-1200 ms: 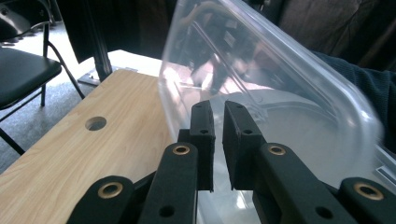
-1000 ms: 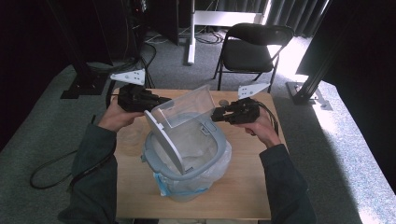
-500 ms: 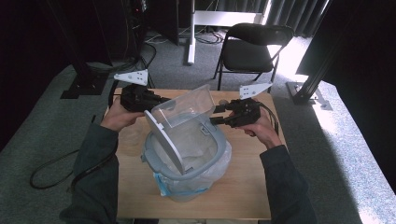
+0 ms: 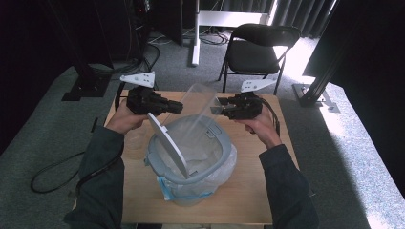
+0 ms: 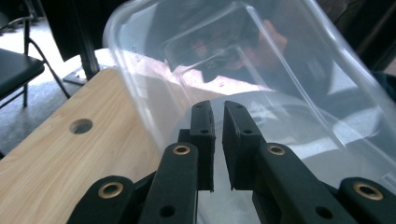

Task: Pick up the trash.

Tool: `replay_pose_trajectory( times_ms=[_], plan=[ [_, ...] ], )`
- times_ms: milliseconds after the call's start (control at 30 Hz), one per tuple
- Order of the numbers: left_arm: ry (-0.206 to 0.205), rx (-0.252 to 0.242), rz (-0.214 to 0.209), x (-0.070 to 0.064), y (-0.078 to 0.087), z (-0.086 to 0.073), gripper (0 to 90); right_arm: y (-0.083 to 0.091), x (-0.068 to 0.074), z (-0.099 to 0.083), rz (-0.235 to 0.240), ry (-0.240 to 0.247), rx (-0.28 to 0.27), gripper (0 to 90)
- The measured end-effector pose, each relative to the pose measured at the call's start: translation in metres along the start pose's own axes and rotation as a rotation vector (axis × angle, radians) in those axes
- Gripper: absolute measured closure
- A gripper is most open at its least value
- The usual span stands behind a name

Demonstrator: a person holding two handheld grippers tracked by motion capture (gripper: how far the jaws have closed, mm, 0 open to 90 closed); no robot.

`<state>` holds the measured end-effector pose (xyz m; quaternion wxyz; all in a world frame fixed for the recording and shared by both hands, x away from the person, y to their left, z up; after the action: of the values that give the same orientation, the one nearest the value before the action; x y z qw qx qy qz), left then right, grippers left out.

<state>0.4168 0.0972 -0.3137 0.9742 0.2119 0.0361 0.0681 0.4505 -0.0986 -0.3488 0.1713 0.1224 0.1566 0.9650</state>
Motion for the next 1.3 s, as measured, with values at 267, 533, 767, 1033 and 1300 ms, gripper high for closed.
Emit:
replay_pose_trajectory(
  times_ms=[267,533,767,1033,1300],
  plan=[
    [-0.001,-0.027,0.023,0.002,0.006,0.001,81.8,0.004,0.003,0.002,0.012,0.015,-0.007,53.5],
    [0.026,-0.062,0.064,0.007,0.019,-0.004,80.4,0.007,-0.002,0.003,-0.025,-0.004,-0.018,53.6],
    [0.032,-0.054,0.067,0.008,0.021,-0.010,75.8,0.006,0.002,0.003,0.003,0.008,-0.017,54.2],
    [0.034,-0.044,0.061,0.007,0.019,-0.013,72.5,0.014,0.012,0.011,0.063,0.027,-0.073,54.5],
    [0.035,-0.041,0.051,0.006,0.014,-0.013,71.8,0.015,0.025,0.014,0.135,0.059,-0.097,53.2]
  ],
)
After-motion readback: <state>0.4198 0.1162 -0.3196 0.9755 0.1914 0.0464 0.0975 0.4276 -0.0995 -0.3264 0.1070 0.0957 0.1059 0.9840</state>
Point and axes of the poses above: each handheld gripper's, and its own axes: y roughly backward along the jaws, z roughly out of its top, x roughly to its left, the point moved 8 cm from there along -y, roughly forward along the jaws, and after that the axes turned 4 degrees about -y, right-handed, at the moved point
